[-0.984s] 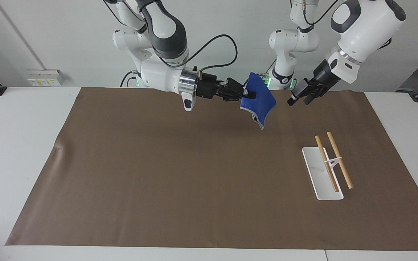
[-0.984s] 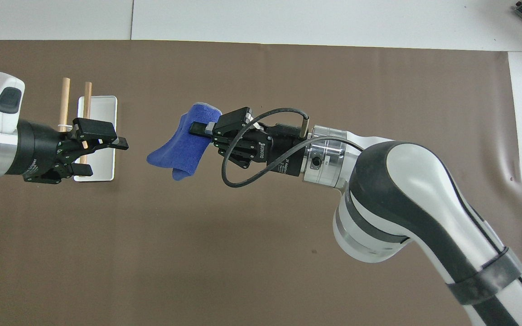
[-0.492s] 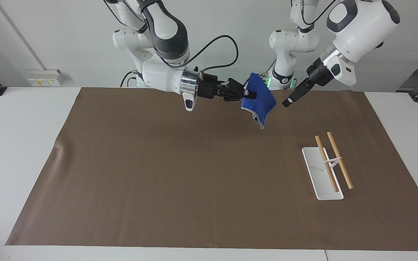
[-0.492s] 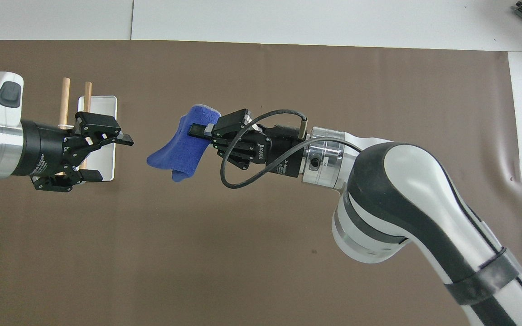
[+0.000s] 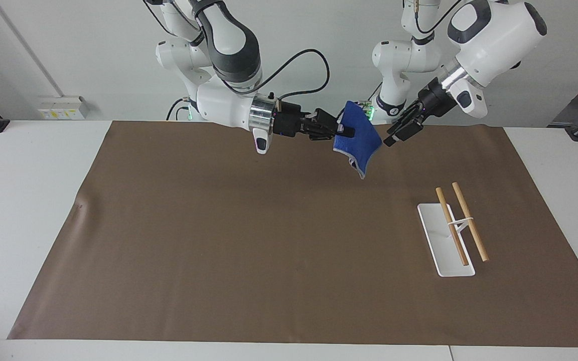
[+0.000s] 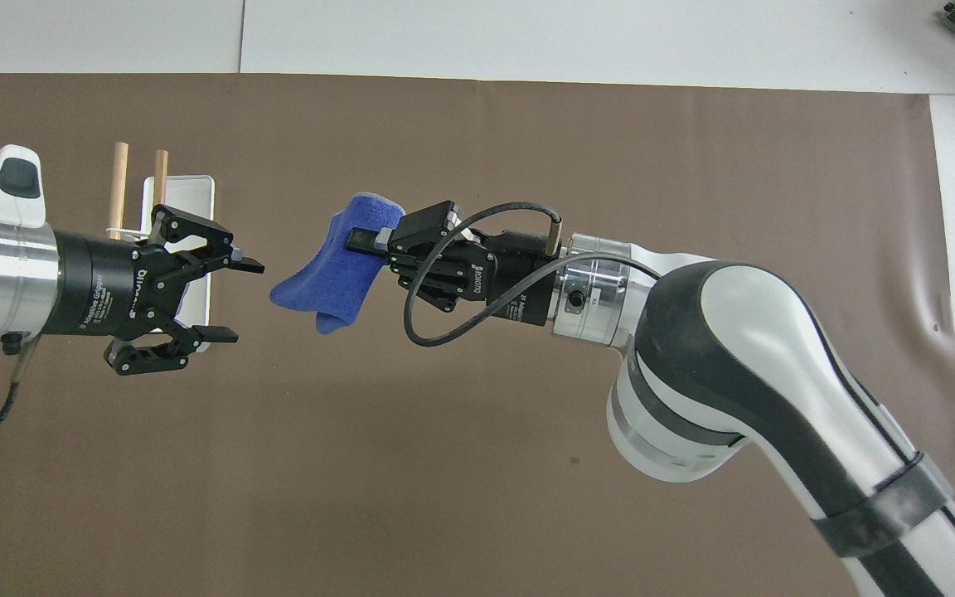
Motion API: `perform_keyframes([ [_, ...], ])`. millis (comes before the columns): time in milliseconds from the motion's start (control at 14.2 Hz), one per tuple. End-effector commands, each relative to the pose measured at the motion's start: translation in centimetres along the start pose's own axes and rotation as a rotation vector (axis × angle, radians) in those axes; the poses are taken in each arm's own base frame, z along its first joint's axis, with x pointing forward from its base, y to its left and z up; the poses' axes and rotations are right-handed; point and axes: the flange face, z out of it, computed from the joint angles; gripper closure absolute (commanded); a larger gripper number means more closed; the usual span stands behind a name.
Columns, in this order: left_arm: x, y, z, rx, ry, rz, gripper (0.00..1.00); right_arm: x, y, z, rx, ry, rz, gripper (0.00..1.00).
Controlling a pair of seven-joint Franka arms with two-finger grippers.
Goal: Right arm passes towel to left arm to hang
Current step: 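Open the left gripper and close it on the towel's hanging edge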
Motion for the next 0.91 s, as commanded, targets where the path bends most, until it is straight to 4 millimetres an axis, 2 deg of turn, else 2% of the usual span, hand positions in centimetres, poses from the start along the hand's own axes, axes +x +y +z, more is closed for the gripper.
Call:
perform_keyframes([
  [0, -1.1, -0.6, 0.2, -0.027, -0.018, -0.066, 0.62, -0.4, 0.1, -0.4, 0.006, 0.020, -0.018, 1.00],
  [141, -1.6, -0.6, 1.0, -0.040, -0.013, -0.073, 0.62, -0.4, 0.1, -0.4, 0.005, 0.020, -0.020, 1.00],
  [352, -1.3, -0.5, 1.1, -0.082, -0.011, -0.127, 0.44, -0.4, 0.1, -0.4, 0.005, 0.020, -0.020, 1.00],
  [562, -0.8, -1.0, 1.5, -0.135, -0.016, -0.187, 0.44, -0.3, 0.1, -0.4, 0.002, 0.021, -0.025, 1.00],
  [633, -1.0, -0.9, 1.6, -0.141, -0.021, -0.189, 0.48, -0.4, 0.1, -0.4, 0.001, 0.020, -0.030, 1.00],
  [844, -1.2, -0.8, 1.6, -0.153, -0.036, -0.207, 0.72, -0.4, 0.4, -0.4, -0.010, 0.020, -0.034, 1.00],
])
